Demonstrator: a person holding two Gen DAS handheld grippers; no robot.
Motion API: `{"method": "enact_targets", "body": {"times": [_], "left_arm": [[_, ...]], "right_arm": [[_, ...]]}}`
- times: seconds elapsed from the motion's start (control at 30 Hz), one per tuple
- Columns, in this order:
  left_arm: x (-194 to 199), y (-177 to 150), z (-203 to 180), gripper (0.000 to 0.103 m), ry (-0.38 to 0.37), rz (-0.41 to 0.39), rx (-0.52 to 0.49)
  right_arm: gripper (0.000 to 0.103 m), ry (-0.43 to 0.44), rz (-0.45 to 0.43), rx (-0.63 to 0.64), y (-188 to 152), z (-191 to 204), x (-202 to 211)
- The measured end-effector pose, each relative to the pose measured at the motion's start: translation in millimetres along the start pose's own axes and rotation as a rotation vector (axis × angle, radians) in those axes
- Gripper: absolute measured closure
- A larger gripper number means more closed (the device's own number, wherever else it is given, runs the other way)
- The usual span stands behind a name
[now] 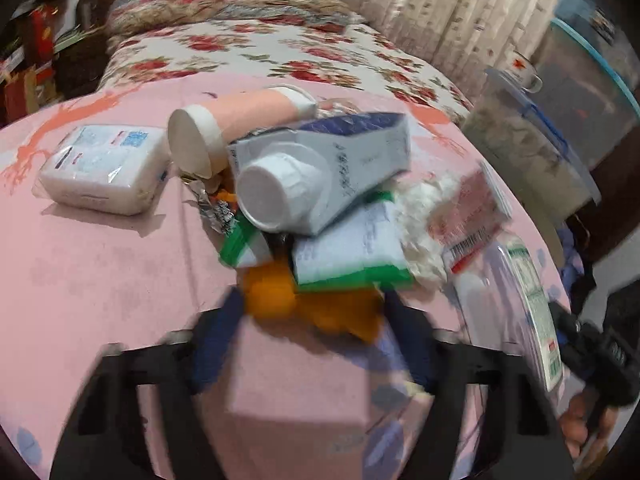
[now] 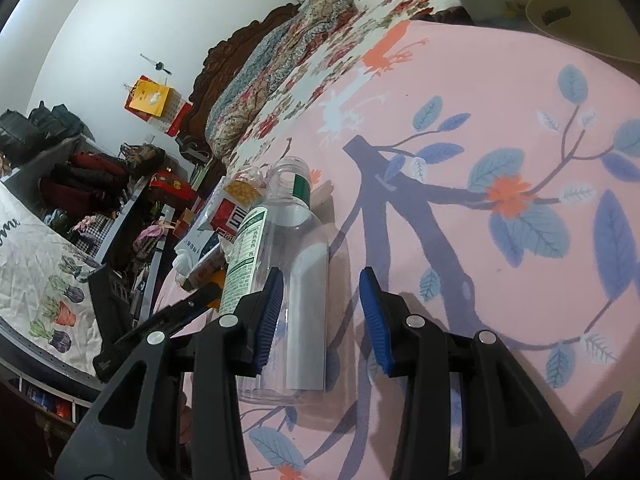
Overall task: Collect trash
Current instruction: 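Grasp the orange peel with the left gripper while the right gripper grasps the clear bottle, then carry the peel and bottle to the wastebasket and release both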
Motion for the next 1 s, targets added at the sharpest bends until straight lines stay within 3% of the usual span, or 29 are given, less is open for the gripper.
{"method": "enact_targets", "body": {"times": [0.03,0.13,0.23,0.43,0.6,0.67,1.0], "left_arm": [[3.7,-2.6,0.9,0.069,-0.036,0.006,0.010],[19.0,-14.3,1.1,0.086,-0.079,0.010,0.019],[35.2,-29.5,0.1,0.087,-0.085,0.006,0.015],[60.0,-52.0,5.8,0.087,-0.163,0.004,0.080],[70.7,-59.2,-9.0,0.087,-0.197,-0.006,0.054],[70.1,-58.8,-15.1,0.087,-0.204,-0.004,0.044],[66.5,-54.6,-50.6,0.087,-0.265,0.002,-0.033]], "right_arm": [[0.060,-0.008,-0.007,0.013,0.2,2.4,0.8],[0.055,-0.045,-0.045,0.076,0.9,13.8,4.7],[0.036,-0.083,-0.097,0.147,-3.2,31.0,10.7],[0.016,-0.148,-0.132,0.363,-22.2,71.6,5.1],[0.017,-0.241,-0.072,0.415,-32.0,69.6,-20.6],[0.031,-0.190,-0.053,0.409,-35.2,67.1,-21.9],[0.035,-0.282,-0.244,0.285,-12.7,32.2,38.1]]}}
Point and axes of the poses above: each gripper's, at about its wrist camera, not at the fingertips, and x roughly against the way its jaws point, z to its left, y to its top, the point moved 2 cm from there along -x, roughly the way its jaws point, and after that the axes turned 7 degrees about -y, right-handed, at the moved point
